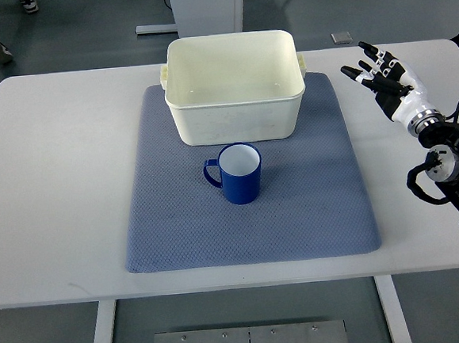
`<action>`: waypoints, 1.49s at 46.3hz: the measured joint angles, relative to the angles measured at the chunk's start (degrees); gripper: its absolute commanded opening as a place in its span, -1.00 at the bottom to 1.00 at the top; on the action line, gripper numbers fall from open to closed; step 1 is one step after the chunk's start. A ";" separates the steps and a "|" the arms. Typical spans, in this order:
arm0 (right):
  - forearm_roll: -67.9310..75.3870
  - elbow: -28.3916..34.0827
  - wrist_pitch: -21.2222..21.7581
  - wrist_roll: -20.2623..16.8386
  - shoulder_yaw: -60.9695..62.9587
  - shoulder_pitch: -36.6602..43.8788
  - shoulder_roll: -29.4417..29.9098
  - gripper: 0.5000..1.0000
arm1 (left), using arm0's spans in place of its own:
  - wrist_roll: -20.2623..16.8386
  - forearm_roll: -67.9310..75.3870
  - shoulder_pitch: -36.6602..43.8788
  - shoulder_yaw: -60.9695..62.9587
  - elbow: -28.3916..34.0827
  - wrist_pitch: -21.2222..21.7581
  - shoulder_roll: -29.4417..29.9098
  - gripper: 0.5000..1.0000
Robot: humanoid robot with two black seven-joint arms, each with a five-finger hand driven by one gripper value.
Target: Place cup in box with right hand
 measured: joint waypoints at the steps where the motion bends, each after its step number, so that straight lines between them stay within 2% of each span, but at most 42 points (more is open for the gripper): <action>1: 0.00 0.00 0.00 0.00 0.00 0.00 0.00 1.00 | 0.00 0.00 0.00 0.01 0.00 0.00 0.00 1.00; 42: 0.00 -0.13 0.00 0.01 0.16 -0.14 0.09 1.00 | 0.00 0.00 -0.09 -0.06 0.00 -0.11 0.00 1.00; 53: 0.07 -0.35 -0.09 2.73 0.24 -0.20 0.15 1.00 | 0.00 0.00 -0.09 -0.06 0.00 -0.10 0.00 1.00; 69: 0.01 -0.18 -0.01 2.87 0.00 -0.24 0.05 1.00 | 0.00 0.00 -0.09 -0.05 0.00 -0.08 0.00 1.00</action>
